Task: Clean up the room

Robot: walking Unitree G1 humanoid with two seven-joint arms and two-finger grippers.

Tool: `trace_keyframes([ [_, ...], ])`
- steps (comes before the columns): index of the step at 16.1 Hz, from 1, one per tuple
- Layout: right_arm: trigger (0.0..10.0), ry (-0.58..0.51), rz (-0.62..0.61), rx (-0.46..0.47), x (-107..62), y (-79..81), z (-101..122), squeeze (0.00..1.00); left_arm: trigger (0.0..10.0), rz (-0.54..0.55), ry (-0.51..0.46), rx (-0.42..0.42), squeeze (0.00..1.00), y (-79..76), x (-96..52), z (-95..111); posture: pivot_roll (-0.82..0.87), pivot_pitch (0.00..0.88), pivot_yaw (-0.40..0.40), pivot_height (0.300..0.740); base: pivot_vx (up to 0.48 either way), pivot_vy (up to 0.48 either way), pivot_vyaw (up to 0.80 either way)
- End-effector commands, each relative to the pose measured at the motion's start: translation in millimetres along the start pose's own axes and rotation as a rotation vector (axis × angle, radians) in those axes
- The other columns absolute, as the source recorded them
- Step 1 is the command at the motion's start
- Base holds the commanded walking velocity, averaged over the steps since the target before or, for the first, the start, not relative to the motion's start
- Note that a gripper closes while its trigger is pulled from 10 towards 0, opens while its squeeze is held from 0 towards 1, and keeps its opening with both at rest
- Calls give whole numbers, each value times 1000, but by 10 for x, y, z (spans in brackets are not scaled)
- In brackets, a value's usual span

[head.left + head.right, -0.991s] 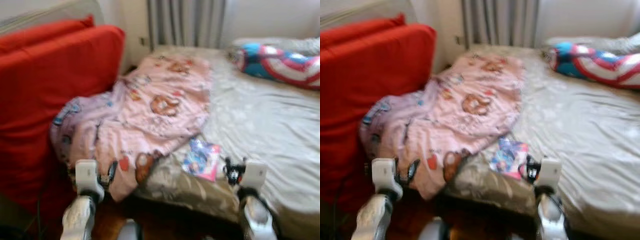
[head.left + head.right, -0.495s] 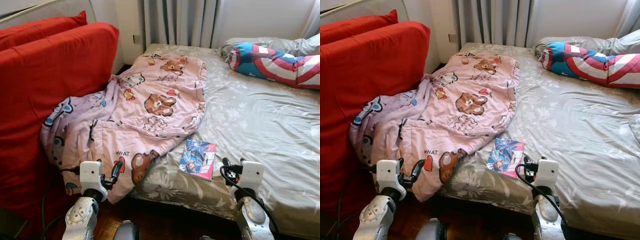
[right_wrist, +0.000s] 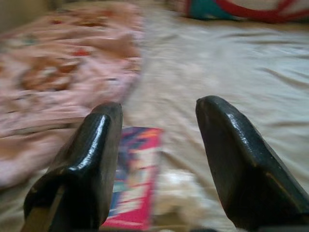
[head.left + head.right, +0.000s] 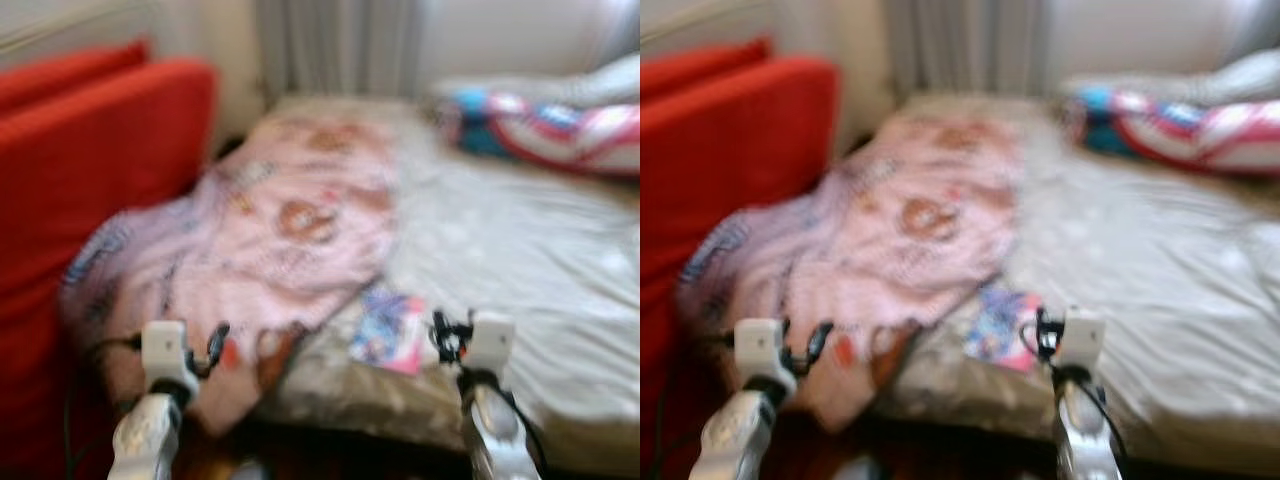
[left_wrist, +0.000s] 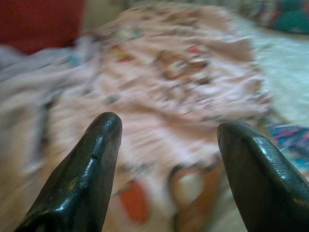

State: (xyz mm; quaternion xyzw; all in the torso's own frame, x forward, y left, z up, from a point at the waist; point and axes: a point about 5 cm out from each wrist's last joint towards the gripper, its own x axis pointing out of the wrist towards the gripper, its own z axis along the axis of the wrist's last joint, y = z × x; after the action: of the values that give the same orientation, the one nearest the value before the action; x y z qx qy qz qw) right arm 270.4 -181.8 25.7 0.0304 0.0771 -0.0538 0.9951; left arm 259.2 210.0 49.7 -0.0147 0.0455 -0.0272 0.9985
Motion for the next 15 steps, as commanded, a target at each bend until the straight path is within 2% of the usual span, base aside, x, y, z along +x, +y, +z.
trace_keyframes([
  [1, 10000, -1, -27, -5, -5, -81, 12, 0, 10000, -36, 0, -5, 0, -110, 29, 1, -17, 30, 9, 655, 334, 0, 0],
  [7, 10000, 18, 10, -30, 5, -50, -2, 0, 10000, -33, 4, -6, 0, -106, 18, 2, -19, 36, 9, 655, 325, 0, 0],
  [8, 10000, 27, 56, -46, 15, -17, -3, 0, 10000, -37, -2, -12, 0, -122, 23, 10, -19, 36, 9, 655, 0, 0, 0],
  [11, 10000, 46, 88, -60, 41, 30, -19, 0, 10000, -41, -7, -19, 0, -137, 17, 23, -19, 44, 8, 655, 0, 0, 800],
  [12, 10000, 84, 95, -22, 59, 33, -62, 0, 10000, -39, -10, -24, 0, -141, 10, 31, -12, 54, 9, 655, 0, 0, 0],
  [15, 10000, 171, 97, -25, 135, 44, -137, 0, 10000, -53, -16, -27, 0, -175, 8, 59, -2, 75, 14, 655, 0, 0, 0],
])
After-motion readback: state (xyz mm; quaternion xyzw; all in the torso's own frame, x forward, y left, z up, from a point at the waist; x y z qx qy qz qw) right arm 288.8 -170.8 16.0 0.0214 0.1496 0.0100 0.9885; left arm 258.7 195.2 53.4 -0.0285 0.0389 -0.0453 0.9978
